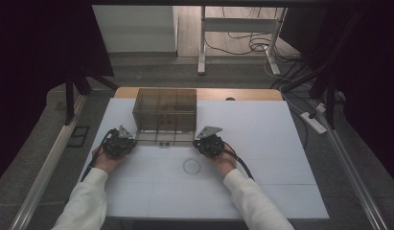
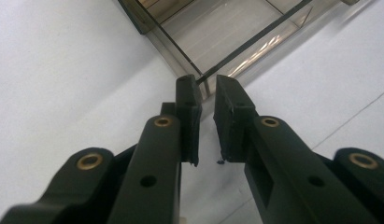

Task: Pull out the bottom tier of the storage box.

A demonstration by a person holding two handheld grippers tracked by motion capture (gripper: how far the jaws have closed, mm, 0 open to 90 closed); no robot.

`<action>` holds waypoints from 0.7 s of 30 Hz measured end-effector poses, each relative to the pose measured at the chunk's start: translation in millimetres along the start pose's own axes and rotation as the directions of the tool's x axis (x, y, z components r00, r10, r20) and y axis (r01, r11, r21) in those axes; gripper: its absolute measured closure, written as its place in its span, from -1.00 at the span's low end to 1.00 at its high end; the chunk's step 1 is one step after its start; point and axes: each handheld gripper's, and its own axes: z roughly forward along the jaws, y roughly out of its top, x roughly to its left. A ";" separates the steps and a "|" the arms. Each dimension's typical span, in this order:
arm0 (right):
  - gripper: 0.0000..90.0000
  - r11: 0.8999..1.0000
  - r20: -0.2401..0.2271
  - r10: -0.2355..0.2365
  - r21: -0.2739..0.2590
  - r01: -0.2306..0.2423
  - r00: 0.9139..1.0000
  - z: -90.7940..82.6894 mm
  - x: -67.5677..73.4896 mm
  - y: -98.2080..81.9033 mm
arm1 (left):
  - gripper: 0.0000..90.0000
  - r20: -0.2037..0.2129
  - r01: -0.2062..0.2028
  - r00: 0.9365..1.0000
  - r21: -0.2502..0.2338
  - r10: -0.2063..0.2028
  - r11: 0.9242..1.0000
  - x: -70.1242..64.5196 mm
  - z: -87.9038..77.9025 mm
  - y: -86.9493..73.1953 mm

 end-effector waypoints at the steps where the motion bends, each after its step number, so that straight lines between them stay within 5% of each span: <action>1: 0.87 1.000 0.000 0.001 -0.001 -0.001 1.000 -0.1 0.2 -0.1 | 0.76 0.001 -0.001 1.000 0.001 0.001 1.000 -0.3 -0.4 -0.3; 21: 0.87 1.000 -0.009 -0.002 0.002 0.002 1.000 -3.5 3.8 -2.0 | 0.76 0.012 -0.002 1.000 -0.003 0.002 1.000 -2.2 -3.7 -4.6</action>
